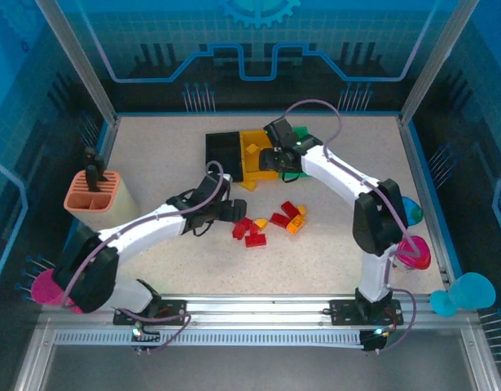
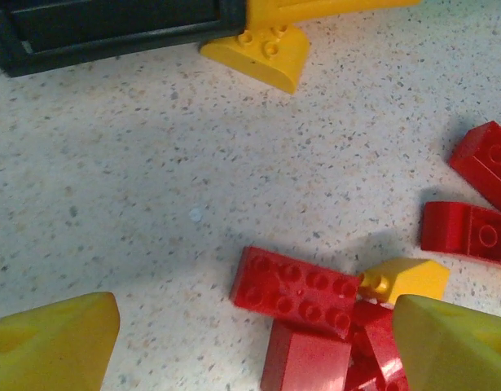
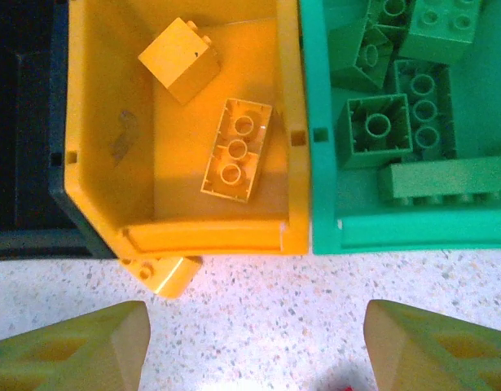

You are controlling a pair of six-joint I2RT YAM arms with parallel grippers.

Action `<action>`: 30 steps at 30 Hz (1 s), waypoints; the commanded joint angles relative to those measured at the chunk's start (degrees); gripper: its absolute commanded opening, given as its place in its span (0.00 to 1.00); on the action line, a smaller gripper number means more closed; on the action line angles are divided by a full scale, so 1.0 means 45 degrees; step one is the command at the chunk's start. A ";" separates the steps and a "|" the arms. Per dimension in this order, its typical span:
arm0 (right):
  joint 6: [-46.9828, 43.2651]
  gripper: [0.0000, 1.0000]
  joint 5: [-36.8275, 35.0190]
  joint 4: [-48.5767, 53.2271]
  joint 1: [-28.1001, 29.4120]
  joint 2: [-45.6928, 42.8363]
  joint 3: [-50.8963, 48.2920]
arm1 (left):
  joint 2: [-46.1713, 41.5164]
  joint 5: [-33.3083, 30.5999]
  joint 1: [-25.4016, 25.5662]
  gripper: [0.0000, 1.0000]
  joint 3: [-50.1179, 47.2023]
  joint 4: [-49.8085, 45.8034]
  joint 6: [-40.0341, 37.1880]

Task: Sort the legos into containers by color
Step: Place the lego in the container, then pick up the lego from the center of the table.

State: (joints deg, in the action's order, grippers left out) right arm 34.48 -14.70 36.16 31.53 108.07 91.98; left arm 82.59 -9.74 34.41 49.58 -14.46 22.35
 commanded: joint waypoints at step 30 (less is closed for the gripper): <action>0.0971 0.71 0.0939 -0.2997 -0.1225 -0.4553 -0.7020 | 0.8052 -0.0317 -0.0946 0.89 0.6917 -0.0644 -0.1927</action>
State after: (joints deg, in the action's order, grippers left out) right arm 37.98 -11.31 24.16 26.81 89.47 61.23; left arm 117.12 -10.07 30.87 78.39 -15.25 15.92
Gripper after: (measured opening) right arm 0.707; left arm 0.891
